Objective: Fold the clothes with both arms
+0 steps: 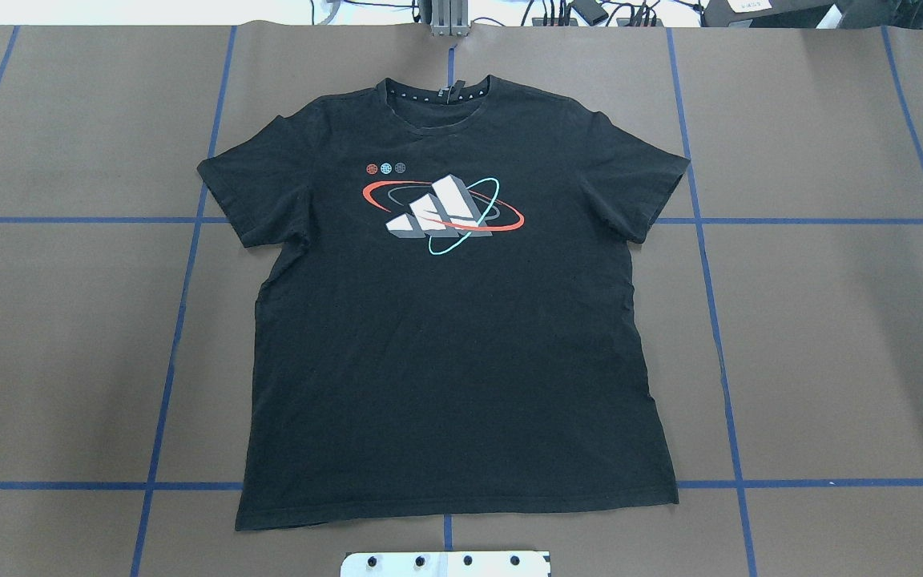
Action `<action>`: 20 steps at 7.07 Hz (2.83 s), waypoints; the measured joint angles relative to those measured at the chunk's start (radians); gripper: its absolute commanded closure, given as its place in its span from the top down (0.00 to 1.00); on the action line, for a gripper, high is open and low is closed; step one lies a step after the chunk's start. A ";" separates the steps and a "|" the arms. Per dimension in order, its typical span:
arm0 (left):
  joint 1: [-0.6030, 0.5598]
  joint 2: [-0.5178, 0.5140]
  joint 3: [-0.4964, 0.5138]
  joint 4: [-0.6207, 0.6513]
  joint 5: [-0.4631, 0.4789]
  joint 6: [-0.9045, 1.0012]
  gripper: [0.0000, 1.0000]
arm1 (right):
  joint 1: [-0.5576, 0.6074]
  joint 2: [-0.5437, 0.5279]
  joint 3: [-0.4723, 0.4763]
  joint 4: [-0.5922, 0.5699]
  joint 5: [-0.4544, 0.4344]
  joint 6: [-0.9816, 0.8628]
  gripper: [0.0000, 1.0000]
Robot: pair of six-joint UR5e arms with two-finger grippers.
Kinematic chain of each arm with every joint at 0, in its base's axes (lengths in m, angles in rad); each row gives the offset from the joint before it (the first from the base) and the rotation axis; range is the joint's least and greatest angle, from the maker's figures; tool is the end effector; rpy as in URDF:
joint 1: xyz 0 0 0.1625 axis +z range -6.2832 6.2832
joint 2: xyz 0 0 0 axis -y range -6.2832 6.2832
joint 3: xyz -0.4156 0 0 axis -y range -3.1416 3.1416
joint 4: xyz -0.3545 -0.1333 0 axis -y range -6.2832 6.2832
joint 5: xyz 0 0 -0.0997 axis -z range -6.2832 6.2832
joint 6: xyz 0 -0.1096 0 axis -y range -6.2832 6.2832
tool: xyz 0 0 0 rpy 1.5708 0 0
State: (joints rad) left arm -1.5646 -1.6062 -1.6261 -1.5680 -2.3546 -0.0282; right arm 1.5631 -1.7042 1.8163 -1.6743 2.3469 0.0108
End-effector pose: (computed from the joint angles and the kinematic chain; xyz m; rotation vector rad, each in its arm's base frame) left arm -0.0530 -0.4742 0.6143 0.0699 0.7846 0.0136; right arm 0.0535 -0.3978 0.6121 0.0010 -0.7761 -0.0004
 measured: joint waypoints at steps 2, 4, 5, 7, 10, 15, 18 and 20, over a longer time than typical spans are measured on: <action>0.000 -0.001 -0.001 -0.001 0.000 -0.001 1.00 | 0.000 0.002 -0.001 -0.003 0.007 0.001 1.00; 0.003 -0.015 -0.001 -0.001 0.000 0.001 1.00 | 0.000 0.009 -0.002 -0.002 0.021 0.004 1.00; 0.006 -0.047 0.000 0.000 0.001 -0.001 1.00 | 0.000 0.020 -0.004 -0.001 0.035 0.008 1.00; 0.008 -0.132 -0.002 -0.001 0.001 0.002 1.00 | -0.002 0.046 -0.015 0.001 0.050 0.022 1.00; 0.062 -0.219 0.070 -0.112 -0.007 -0.018 1.00 | -0.034 0.149 -0.058 0.015 0.080 0.043 1.00; 0.080 -0.225 0.131 -0.378 -0.007 -0.147 1.00 | -0.236 0.366 -0.286 0.385 0.067 0.313 1.00; 0.087 -0.230 0.135 -0.415 -0.010 -0.178 1.00 | -0.348 0.556 -0.485 0.563 -0.021 0.507 1.00; 0.095 -0.237 0.169 -0.460 -0.008 -0.183 1.00 | -0.480 0.638 -0.511 0.611 -0.181 0.694 1.00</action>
State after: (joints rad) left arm -1.4695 -1.8433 -1.4569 -2.0280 -2.3630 -0.2109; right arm 1.0828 -1.0662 1.3057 -1.0630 2.1662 0.7052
